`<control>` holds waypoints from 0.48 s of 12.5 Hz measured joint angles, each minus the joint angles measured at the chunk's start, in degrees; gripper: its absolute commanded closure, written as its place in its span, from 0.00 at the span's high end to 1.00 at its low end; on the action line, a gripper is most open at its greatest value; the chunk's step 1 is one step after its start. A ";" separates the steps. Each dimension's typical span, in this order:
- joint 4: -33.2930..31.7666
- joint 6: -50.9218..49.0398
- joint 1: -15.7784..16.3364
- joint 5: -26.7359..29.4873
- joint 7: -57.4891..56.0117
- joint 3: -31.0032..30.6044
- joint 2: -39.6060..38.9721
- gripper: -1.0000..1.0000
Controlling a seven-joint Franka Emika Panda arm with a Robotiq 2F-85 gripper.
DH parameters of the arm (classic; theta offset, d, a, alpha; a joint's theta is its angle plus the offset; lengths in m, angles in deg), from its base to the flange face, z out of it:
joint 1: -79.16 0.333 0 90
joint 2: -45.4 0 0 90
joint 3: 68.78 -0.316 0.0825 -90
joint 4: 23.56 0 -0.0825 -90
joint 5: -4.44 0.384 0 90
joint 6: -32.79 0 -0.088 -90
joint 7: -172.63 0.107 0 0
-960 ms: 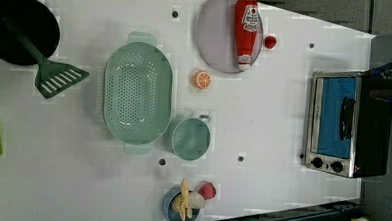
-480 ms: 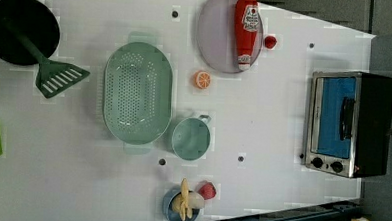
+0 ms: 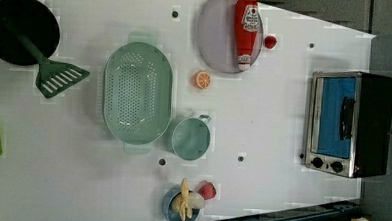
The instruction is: Flap open oven.
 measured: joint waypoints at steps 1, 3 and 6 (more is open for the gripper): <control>-0.39 -0.03 -0.06 0.11 0.00 0.00 -0.85 0.22; -1.40 -0.23 0.16 0.17 -0.24 0.51 -1.79 0.17; -2.85 2.48 0.92 -0.09 -7.42 2.99 -1.75 0.17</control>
